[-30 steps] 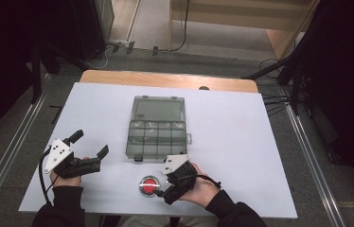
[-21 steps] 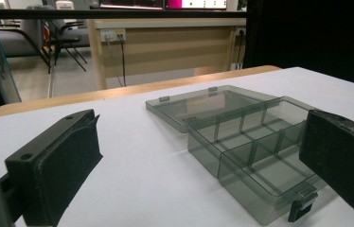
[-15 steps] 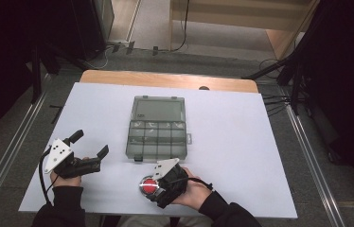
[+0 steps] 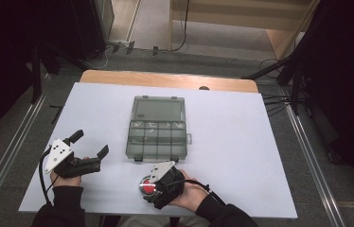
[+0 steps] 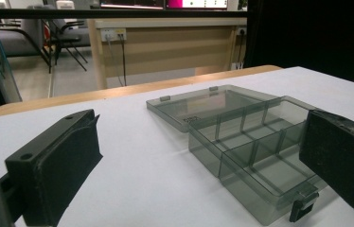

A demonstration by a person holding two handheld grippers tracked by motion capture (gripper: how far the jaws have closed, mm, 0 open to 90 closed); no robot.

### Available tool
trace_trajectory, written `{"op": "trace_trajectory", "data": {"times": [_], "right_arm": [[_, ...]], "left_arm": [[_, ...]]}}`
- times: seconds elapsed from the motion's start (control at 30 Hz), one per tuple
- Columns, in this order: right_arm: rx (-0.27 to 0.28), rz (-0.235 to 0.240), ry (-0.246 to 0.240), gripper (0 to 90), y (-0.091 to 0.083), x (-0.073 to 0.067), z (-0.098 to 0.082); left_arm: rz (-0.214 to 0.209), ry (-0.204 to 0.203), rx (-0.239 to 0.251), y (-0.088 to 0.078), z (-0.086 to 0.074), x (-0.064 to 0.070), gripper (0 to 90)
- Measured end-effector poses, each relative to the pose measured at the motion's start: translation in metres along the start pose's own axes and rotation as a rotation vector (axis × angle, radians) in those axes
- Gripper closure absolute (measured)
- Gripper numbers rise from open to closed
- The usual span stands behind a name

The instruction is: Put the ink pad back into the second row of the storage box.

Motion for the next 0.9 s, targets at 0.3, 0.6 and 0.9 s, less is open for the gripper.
{"op": "trace_trajectory", "data": {"times": [0.3, 0.6, 0.9], "right_arm": [[-0.001, -0.029, -0.021, 24.1, 0.005, -0.004, 0.001], [-0.001, -0.035, -0.027, 30.1, 0.003, -0.003, 0.001], [0.071, -0.042, 0.026, 30.1, -0.020, 0.013, 0.004]], "left_arm": [[0.007, 0.000, 0.001, 0.000, 0.000, -0.001, 0.0], [0.007, -0.002, 0.001, 0.000, 0.000, -0.001, 0.0], [0.006, -0.004, -0.001, 0.001, 0.000, -0.001, 0.0]]}}
Point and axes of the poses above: each handheld gripper's, and its own axes: y roughly forward along the jaws, z roughly out of its top, x roughly to its right, the point moved 6 cm from there along y, roughly forward along the jaws, and after that the axes turned 13 degrees about -x, right-handed, at the moved point
